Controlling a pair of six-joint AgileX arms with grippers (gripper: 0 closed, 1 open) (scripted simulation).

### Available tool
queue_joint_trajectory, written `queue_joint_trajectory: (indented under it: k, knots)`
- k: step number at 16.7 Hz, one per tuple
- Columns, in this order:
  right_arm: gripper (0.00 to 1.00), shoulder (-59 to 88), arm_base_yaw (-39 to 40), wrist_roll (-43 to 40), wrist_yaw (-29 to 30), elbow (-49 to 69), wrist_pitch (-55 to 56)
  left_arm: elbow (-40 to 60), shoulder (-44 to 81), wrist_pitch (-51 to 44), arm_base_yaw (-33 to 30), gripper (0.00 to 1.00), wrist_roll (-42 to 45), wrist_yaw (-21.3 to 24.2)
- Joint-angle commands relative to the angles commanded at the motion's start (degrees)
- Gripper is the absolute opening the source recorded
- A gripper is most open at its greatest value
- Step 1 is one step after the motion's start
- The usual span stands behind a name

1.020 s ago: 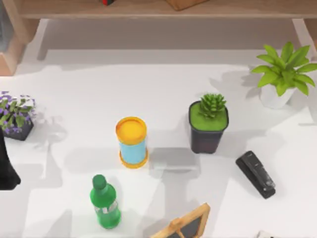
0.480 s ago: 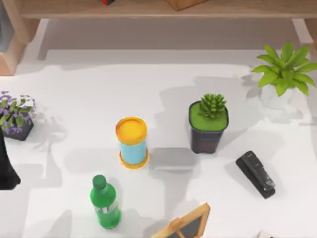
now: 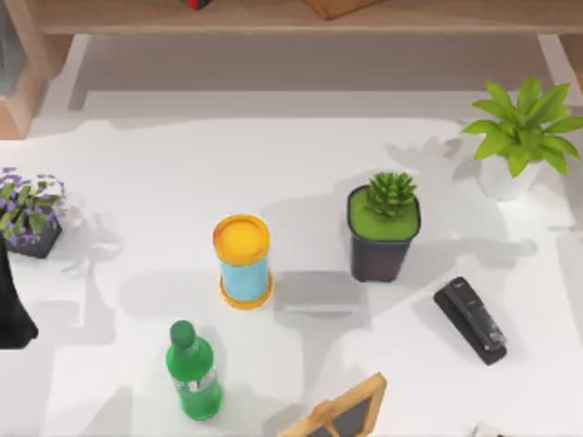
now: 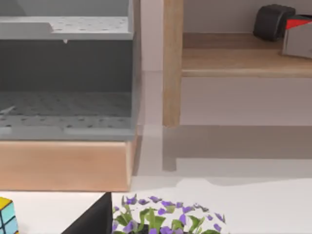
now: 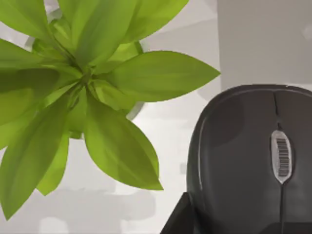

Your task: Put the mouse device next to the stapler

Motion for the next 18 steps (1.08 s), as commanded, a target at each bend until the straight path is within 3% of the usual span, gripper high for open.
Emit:
queue_joint_trajectory:
  k: [11,18]
  knots:
    - [0.0,-9.2,12.3,5.1,7.3,-28.9,5.6,0.0,0.0,0.0,0.0,1.0,0.0,0.0]
    - [0.0,-9.3,13.8,6.2,8.6,-30.8,5.7,0.0,0.0,0.0,0.0,1.0,0.0,0.0]
